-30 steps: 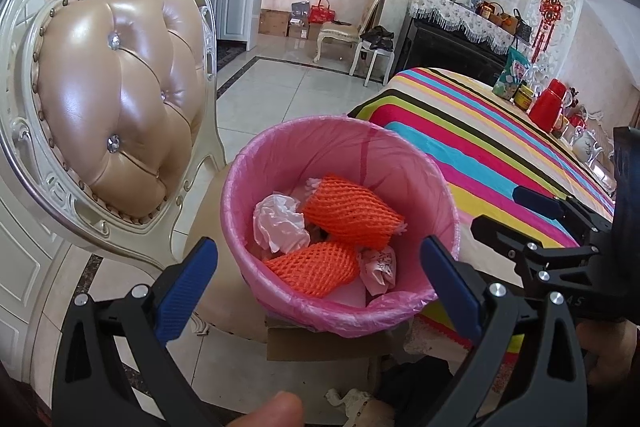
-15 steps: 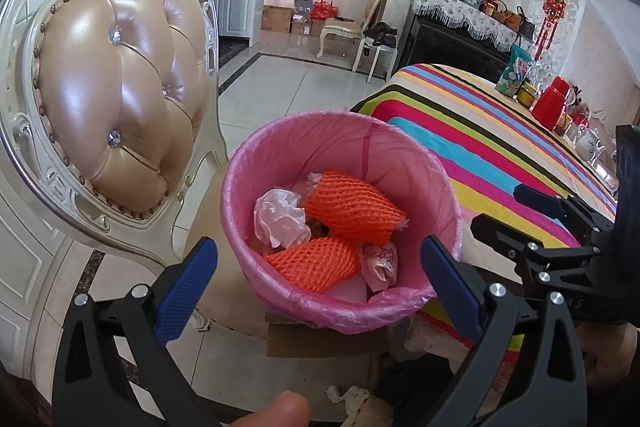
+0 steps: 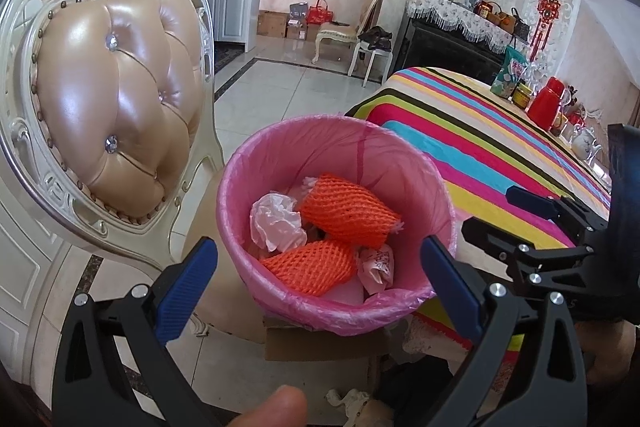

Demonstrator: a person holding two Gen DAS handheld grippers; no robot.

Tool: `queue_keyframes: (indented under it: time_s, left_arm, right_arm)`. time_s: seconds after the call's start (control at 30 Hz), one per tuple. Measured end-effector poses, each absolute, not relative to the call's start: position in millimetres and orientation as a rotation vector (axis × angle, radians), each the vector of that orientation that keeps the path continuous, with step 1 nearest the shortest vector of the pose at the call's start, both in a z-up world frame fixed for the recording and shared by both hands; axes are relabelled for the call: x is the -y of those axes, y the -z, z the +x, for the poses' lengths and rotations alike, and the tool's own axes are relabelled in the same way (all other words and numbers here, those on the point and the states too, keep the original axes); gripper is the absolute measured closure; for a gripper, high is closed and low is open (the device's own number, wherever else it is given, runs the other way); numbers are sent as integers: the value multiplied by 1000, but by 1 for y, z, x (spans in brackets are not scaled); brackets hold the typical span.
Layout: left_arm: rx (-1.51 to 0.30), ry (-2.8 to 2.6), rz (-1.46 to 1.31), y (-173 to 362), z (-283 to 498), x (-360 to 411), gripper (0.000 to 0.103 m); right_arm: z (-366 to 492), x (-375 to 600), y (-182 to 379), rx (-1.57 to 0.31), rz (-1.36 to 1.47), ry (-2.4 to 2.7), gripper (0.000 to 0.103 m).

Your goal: Collect trash

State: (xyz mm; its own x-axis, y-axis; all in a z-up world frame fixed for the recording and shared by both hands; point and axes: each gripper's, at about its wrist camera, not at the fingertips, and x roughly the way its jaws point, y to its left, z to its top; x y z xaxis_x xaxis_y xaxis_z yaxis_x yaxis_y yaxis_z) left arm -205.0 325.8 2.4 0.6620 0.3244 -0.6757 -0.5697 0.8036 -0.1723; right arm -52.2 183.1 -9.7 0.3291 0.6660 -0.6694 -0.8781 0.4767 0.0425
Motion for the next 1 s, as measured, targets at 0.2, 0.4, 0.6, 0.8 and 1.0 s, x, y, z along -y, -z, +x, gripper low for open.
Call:
queue_keyframes:
  time_s: [0.2, 0.4, 0.6, 0.8, 1.0]
  left_arm:
    - [-697, -527, -399, 0, -204, -326, 5]
    - [-695, -532, -397, 0, -204, -326, 5]
    - [-689, -545, -374, -2, -203, -322, 5]
    - [-693, -545, -379, -1, -202, -322, 5]
    - [-701, -547, -376, -1, -201, -321, 5]
  right_arm:
    - [-53, -184, 11, -687, -358, -1040, 14]
    - [-53, -184, 12, -688, -359, -1041, 14]
    - [-53, -185, 14, -693, -360, -1041, 14]
    - [-52, -184, 15, -694, -358, -1042, 14]
    - [-53, -184, 16, -695, -358, -1042, 14]
